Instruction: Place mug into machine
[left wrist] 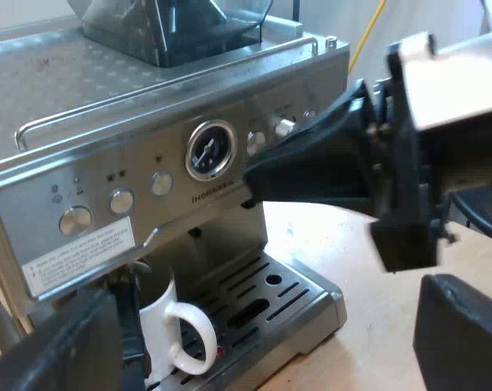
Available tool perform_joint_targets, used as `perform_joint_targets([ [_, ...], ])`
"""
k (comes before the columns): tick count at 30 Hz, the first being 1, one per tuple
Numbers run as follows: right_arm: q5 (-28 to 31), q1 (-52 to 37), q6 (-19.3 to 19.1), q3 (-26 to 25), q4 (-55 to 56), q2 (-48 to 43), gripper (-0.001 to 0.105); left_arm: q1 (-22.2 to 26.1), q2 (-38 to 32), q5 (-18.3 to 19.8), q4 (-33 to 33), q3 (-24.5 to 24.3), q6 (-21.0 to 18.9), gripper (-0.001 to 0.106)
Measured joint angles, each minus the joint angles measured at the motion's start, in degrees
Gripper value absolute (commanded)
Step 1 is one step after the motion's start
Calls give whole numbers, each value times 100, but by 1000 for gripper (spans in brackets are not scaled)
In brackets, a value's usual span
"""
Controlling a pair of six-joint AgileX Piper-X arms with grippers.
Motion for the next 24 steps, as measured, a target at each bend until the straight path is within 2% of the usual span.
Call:
perform_joint_targets([
  [5, 132, 154, 43, 0, 293, -304, 0, 0, -168, -286, 70, -167, 4, 74],
  [7, 132, 117, 70, 0, 361, -495, 0, 0, -187, -70, 70, -268, -51, 74],
  [13, 147, -115, 7, 0, 427, -950, 0, 0, -130, -29, 112, -475, -269, 74],
  [19, 117, -767, 5, 0, 902, -1326, 0, 0, 372, -71, 112, -983, -292, 74],
  [21, -78, -1104, -9, -48, 1135, -1425, 0, 0, 681, -71, 112, -1124, -292, 74],
  [23, -234, -1336, -87, -61, 1241, -1486, 6, 0, 835, -101, 112, -1209, -292, 74],
  [24, -311, -1502, -106, -61, 1319, -1532, 14, 0, 947, -153, 112, -1260, -292, 74],
])
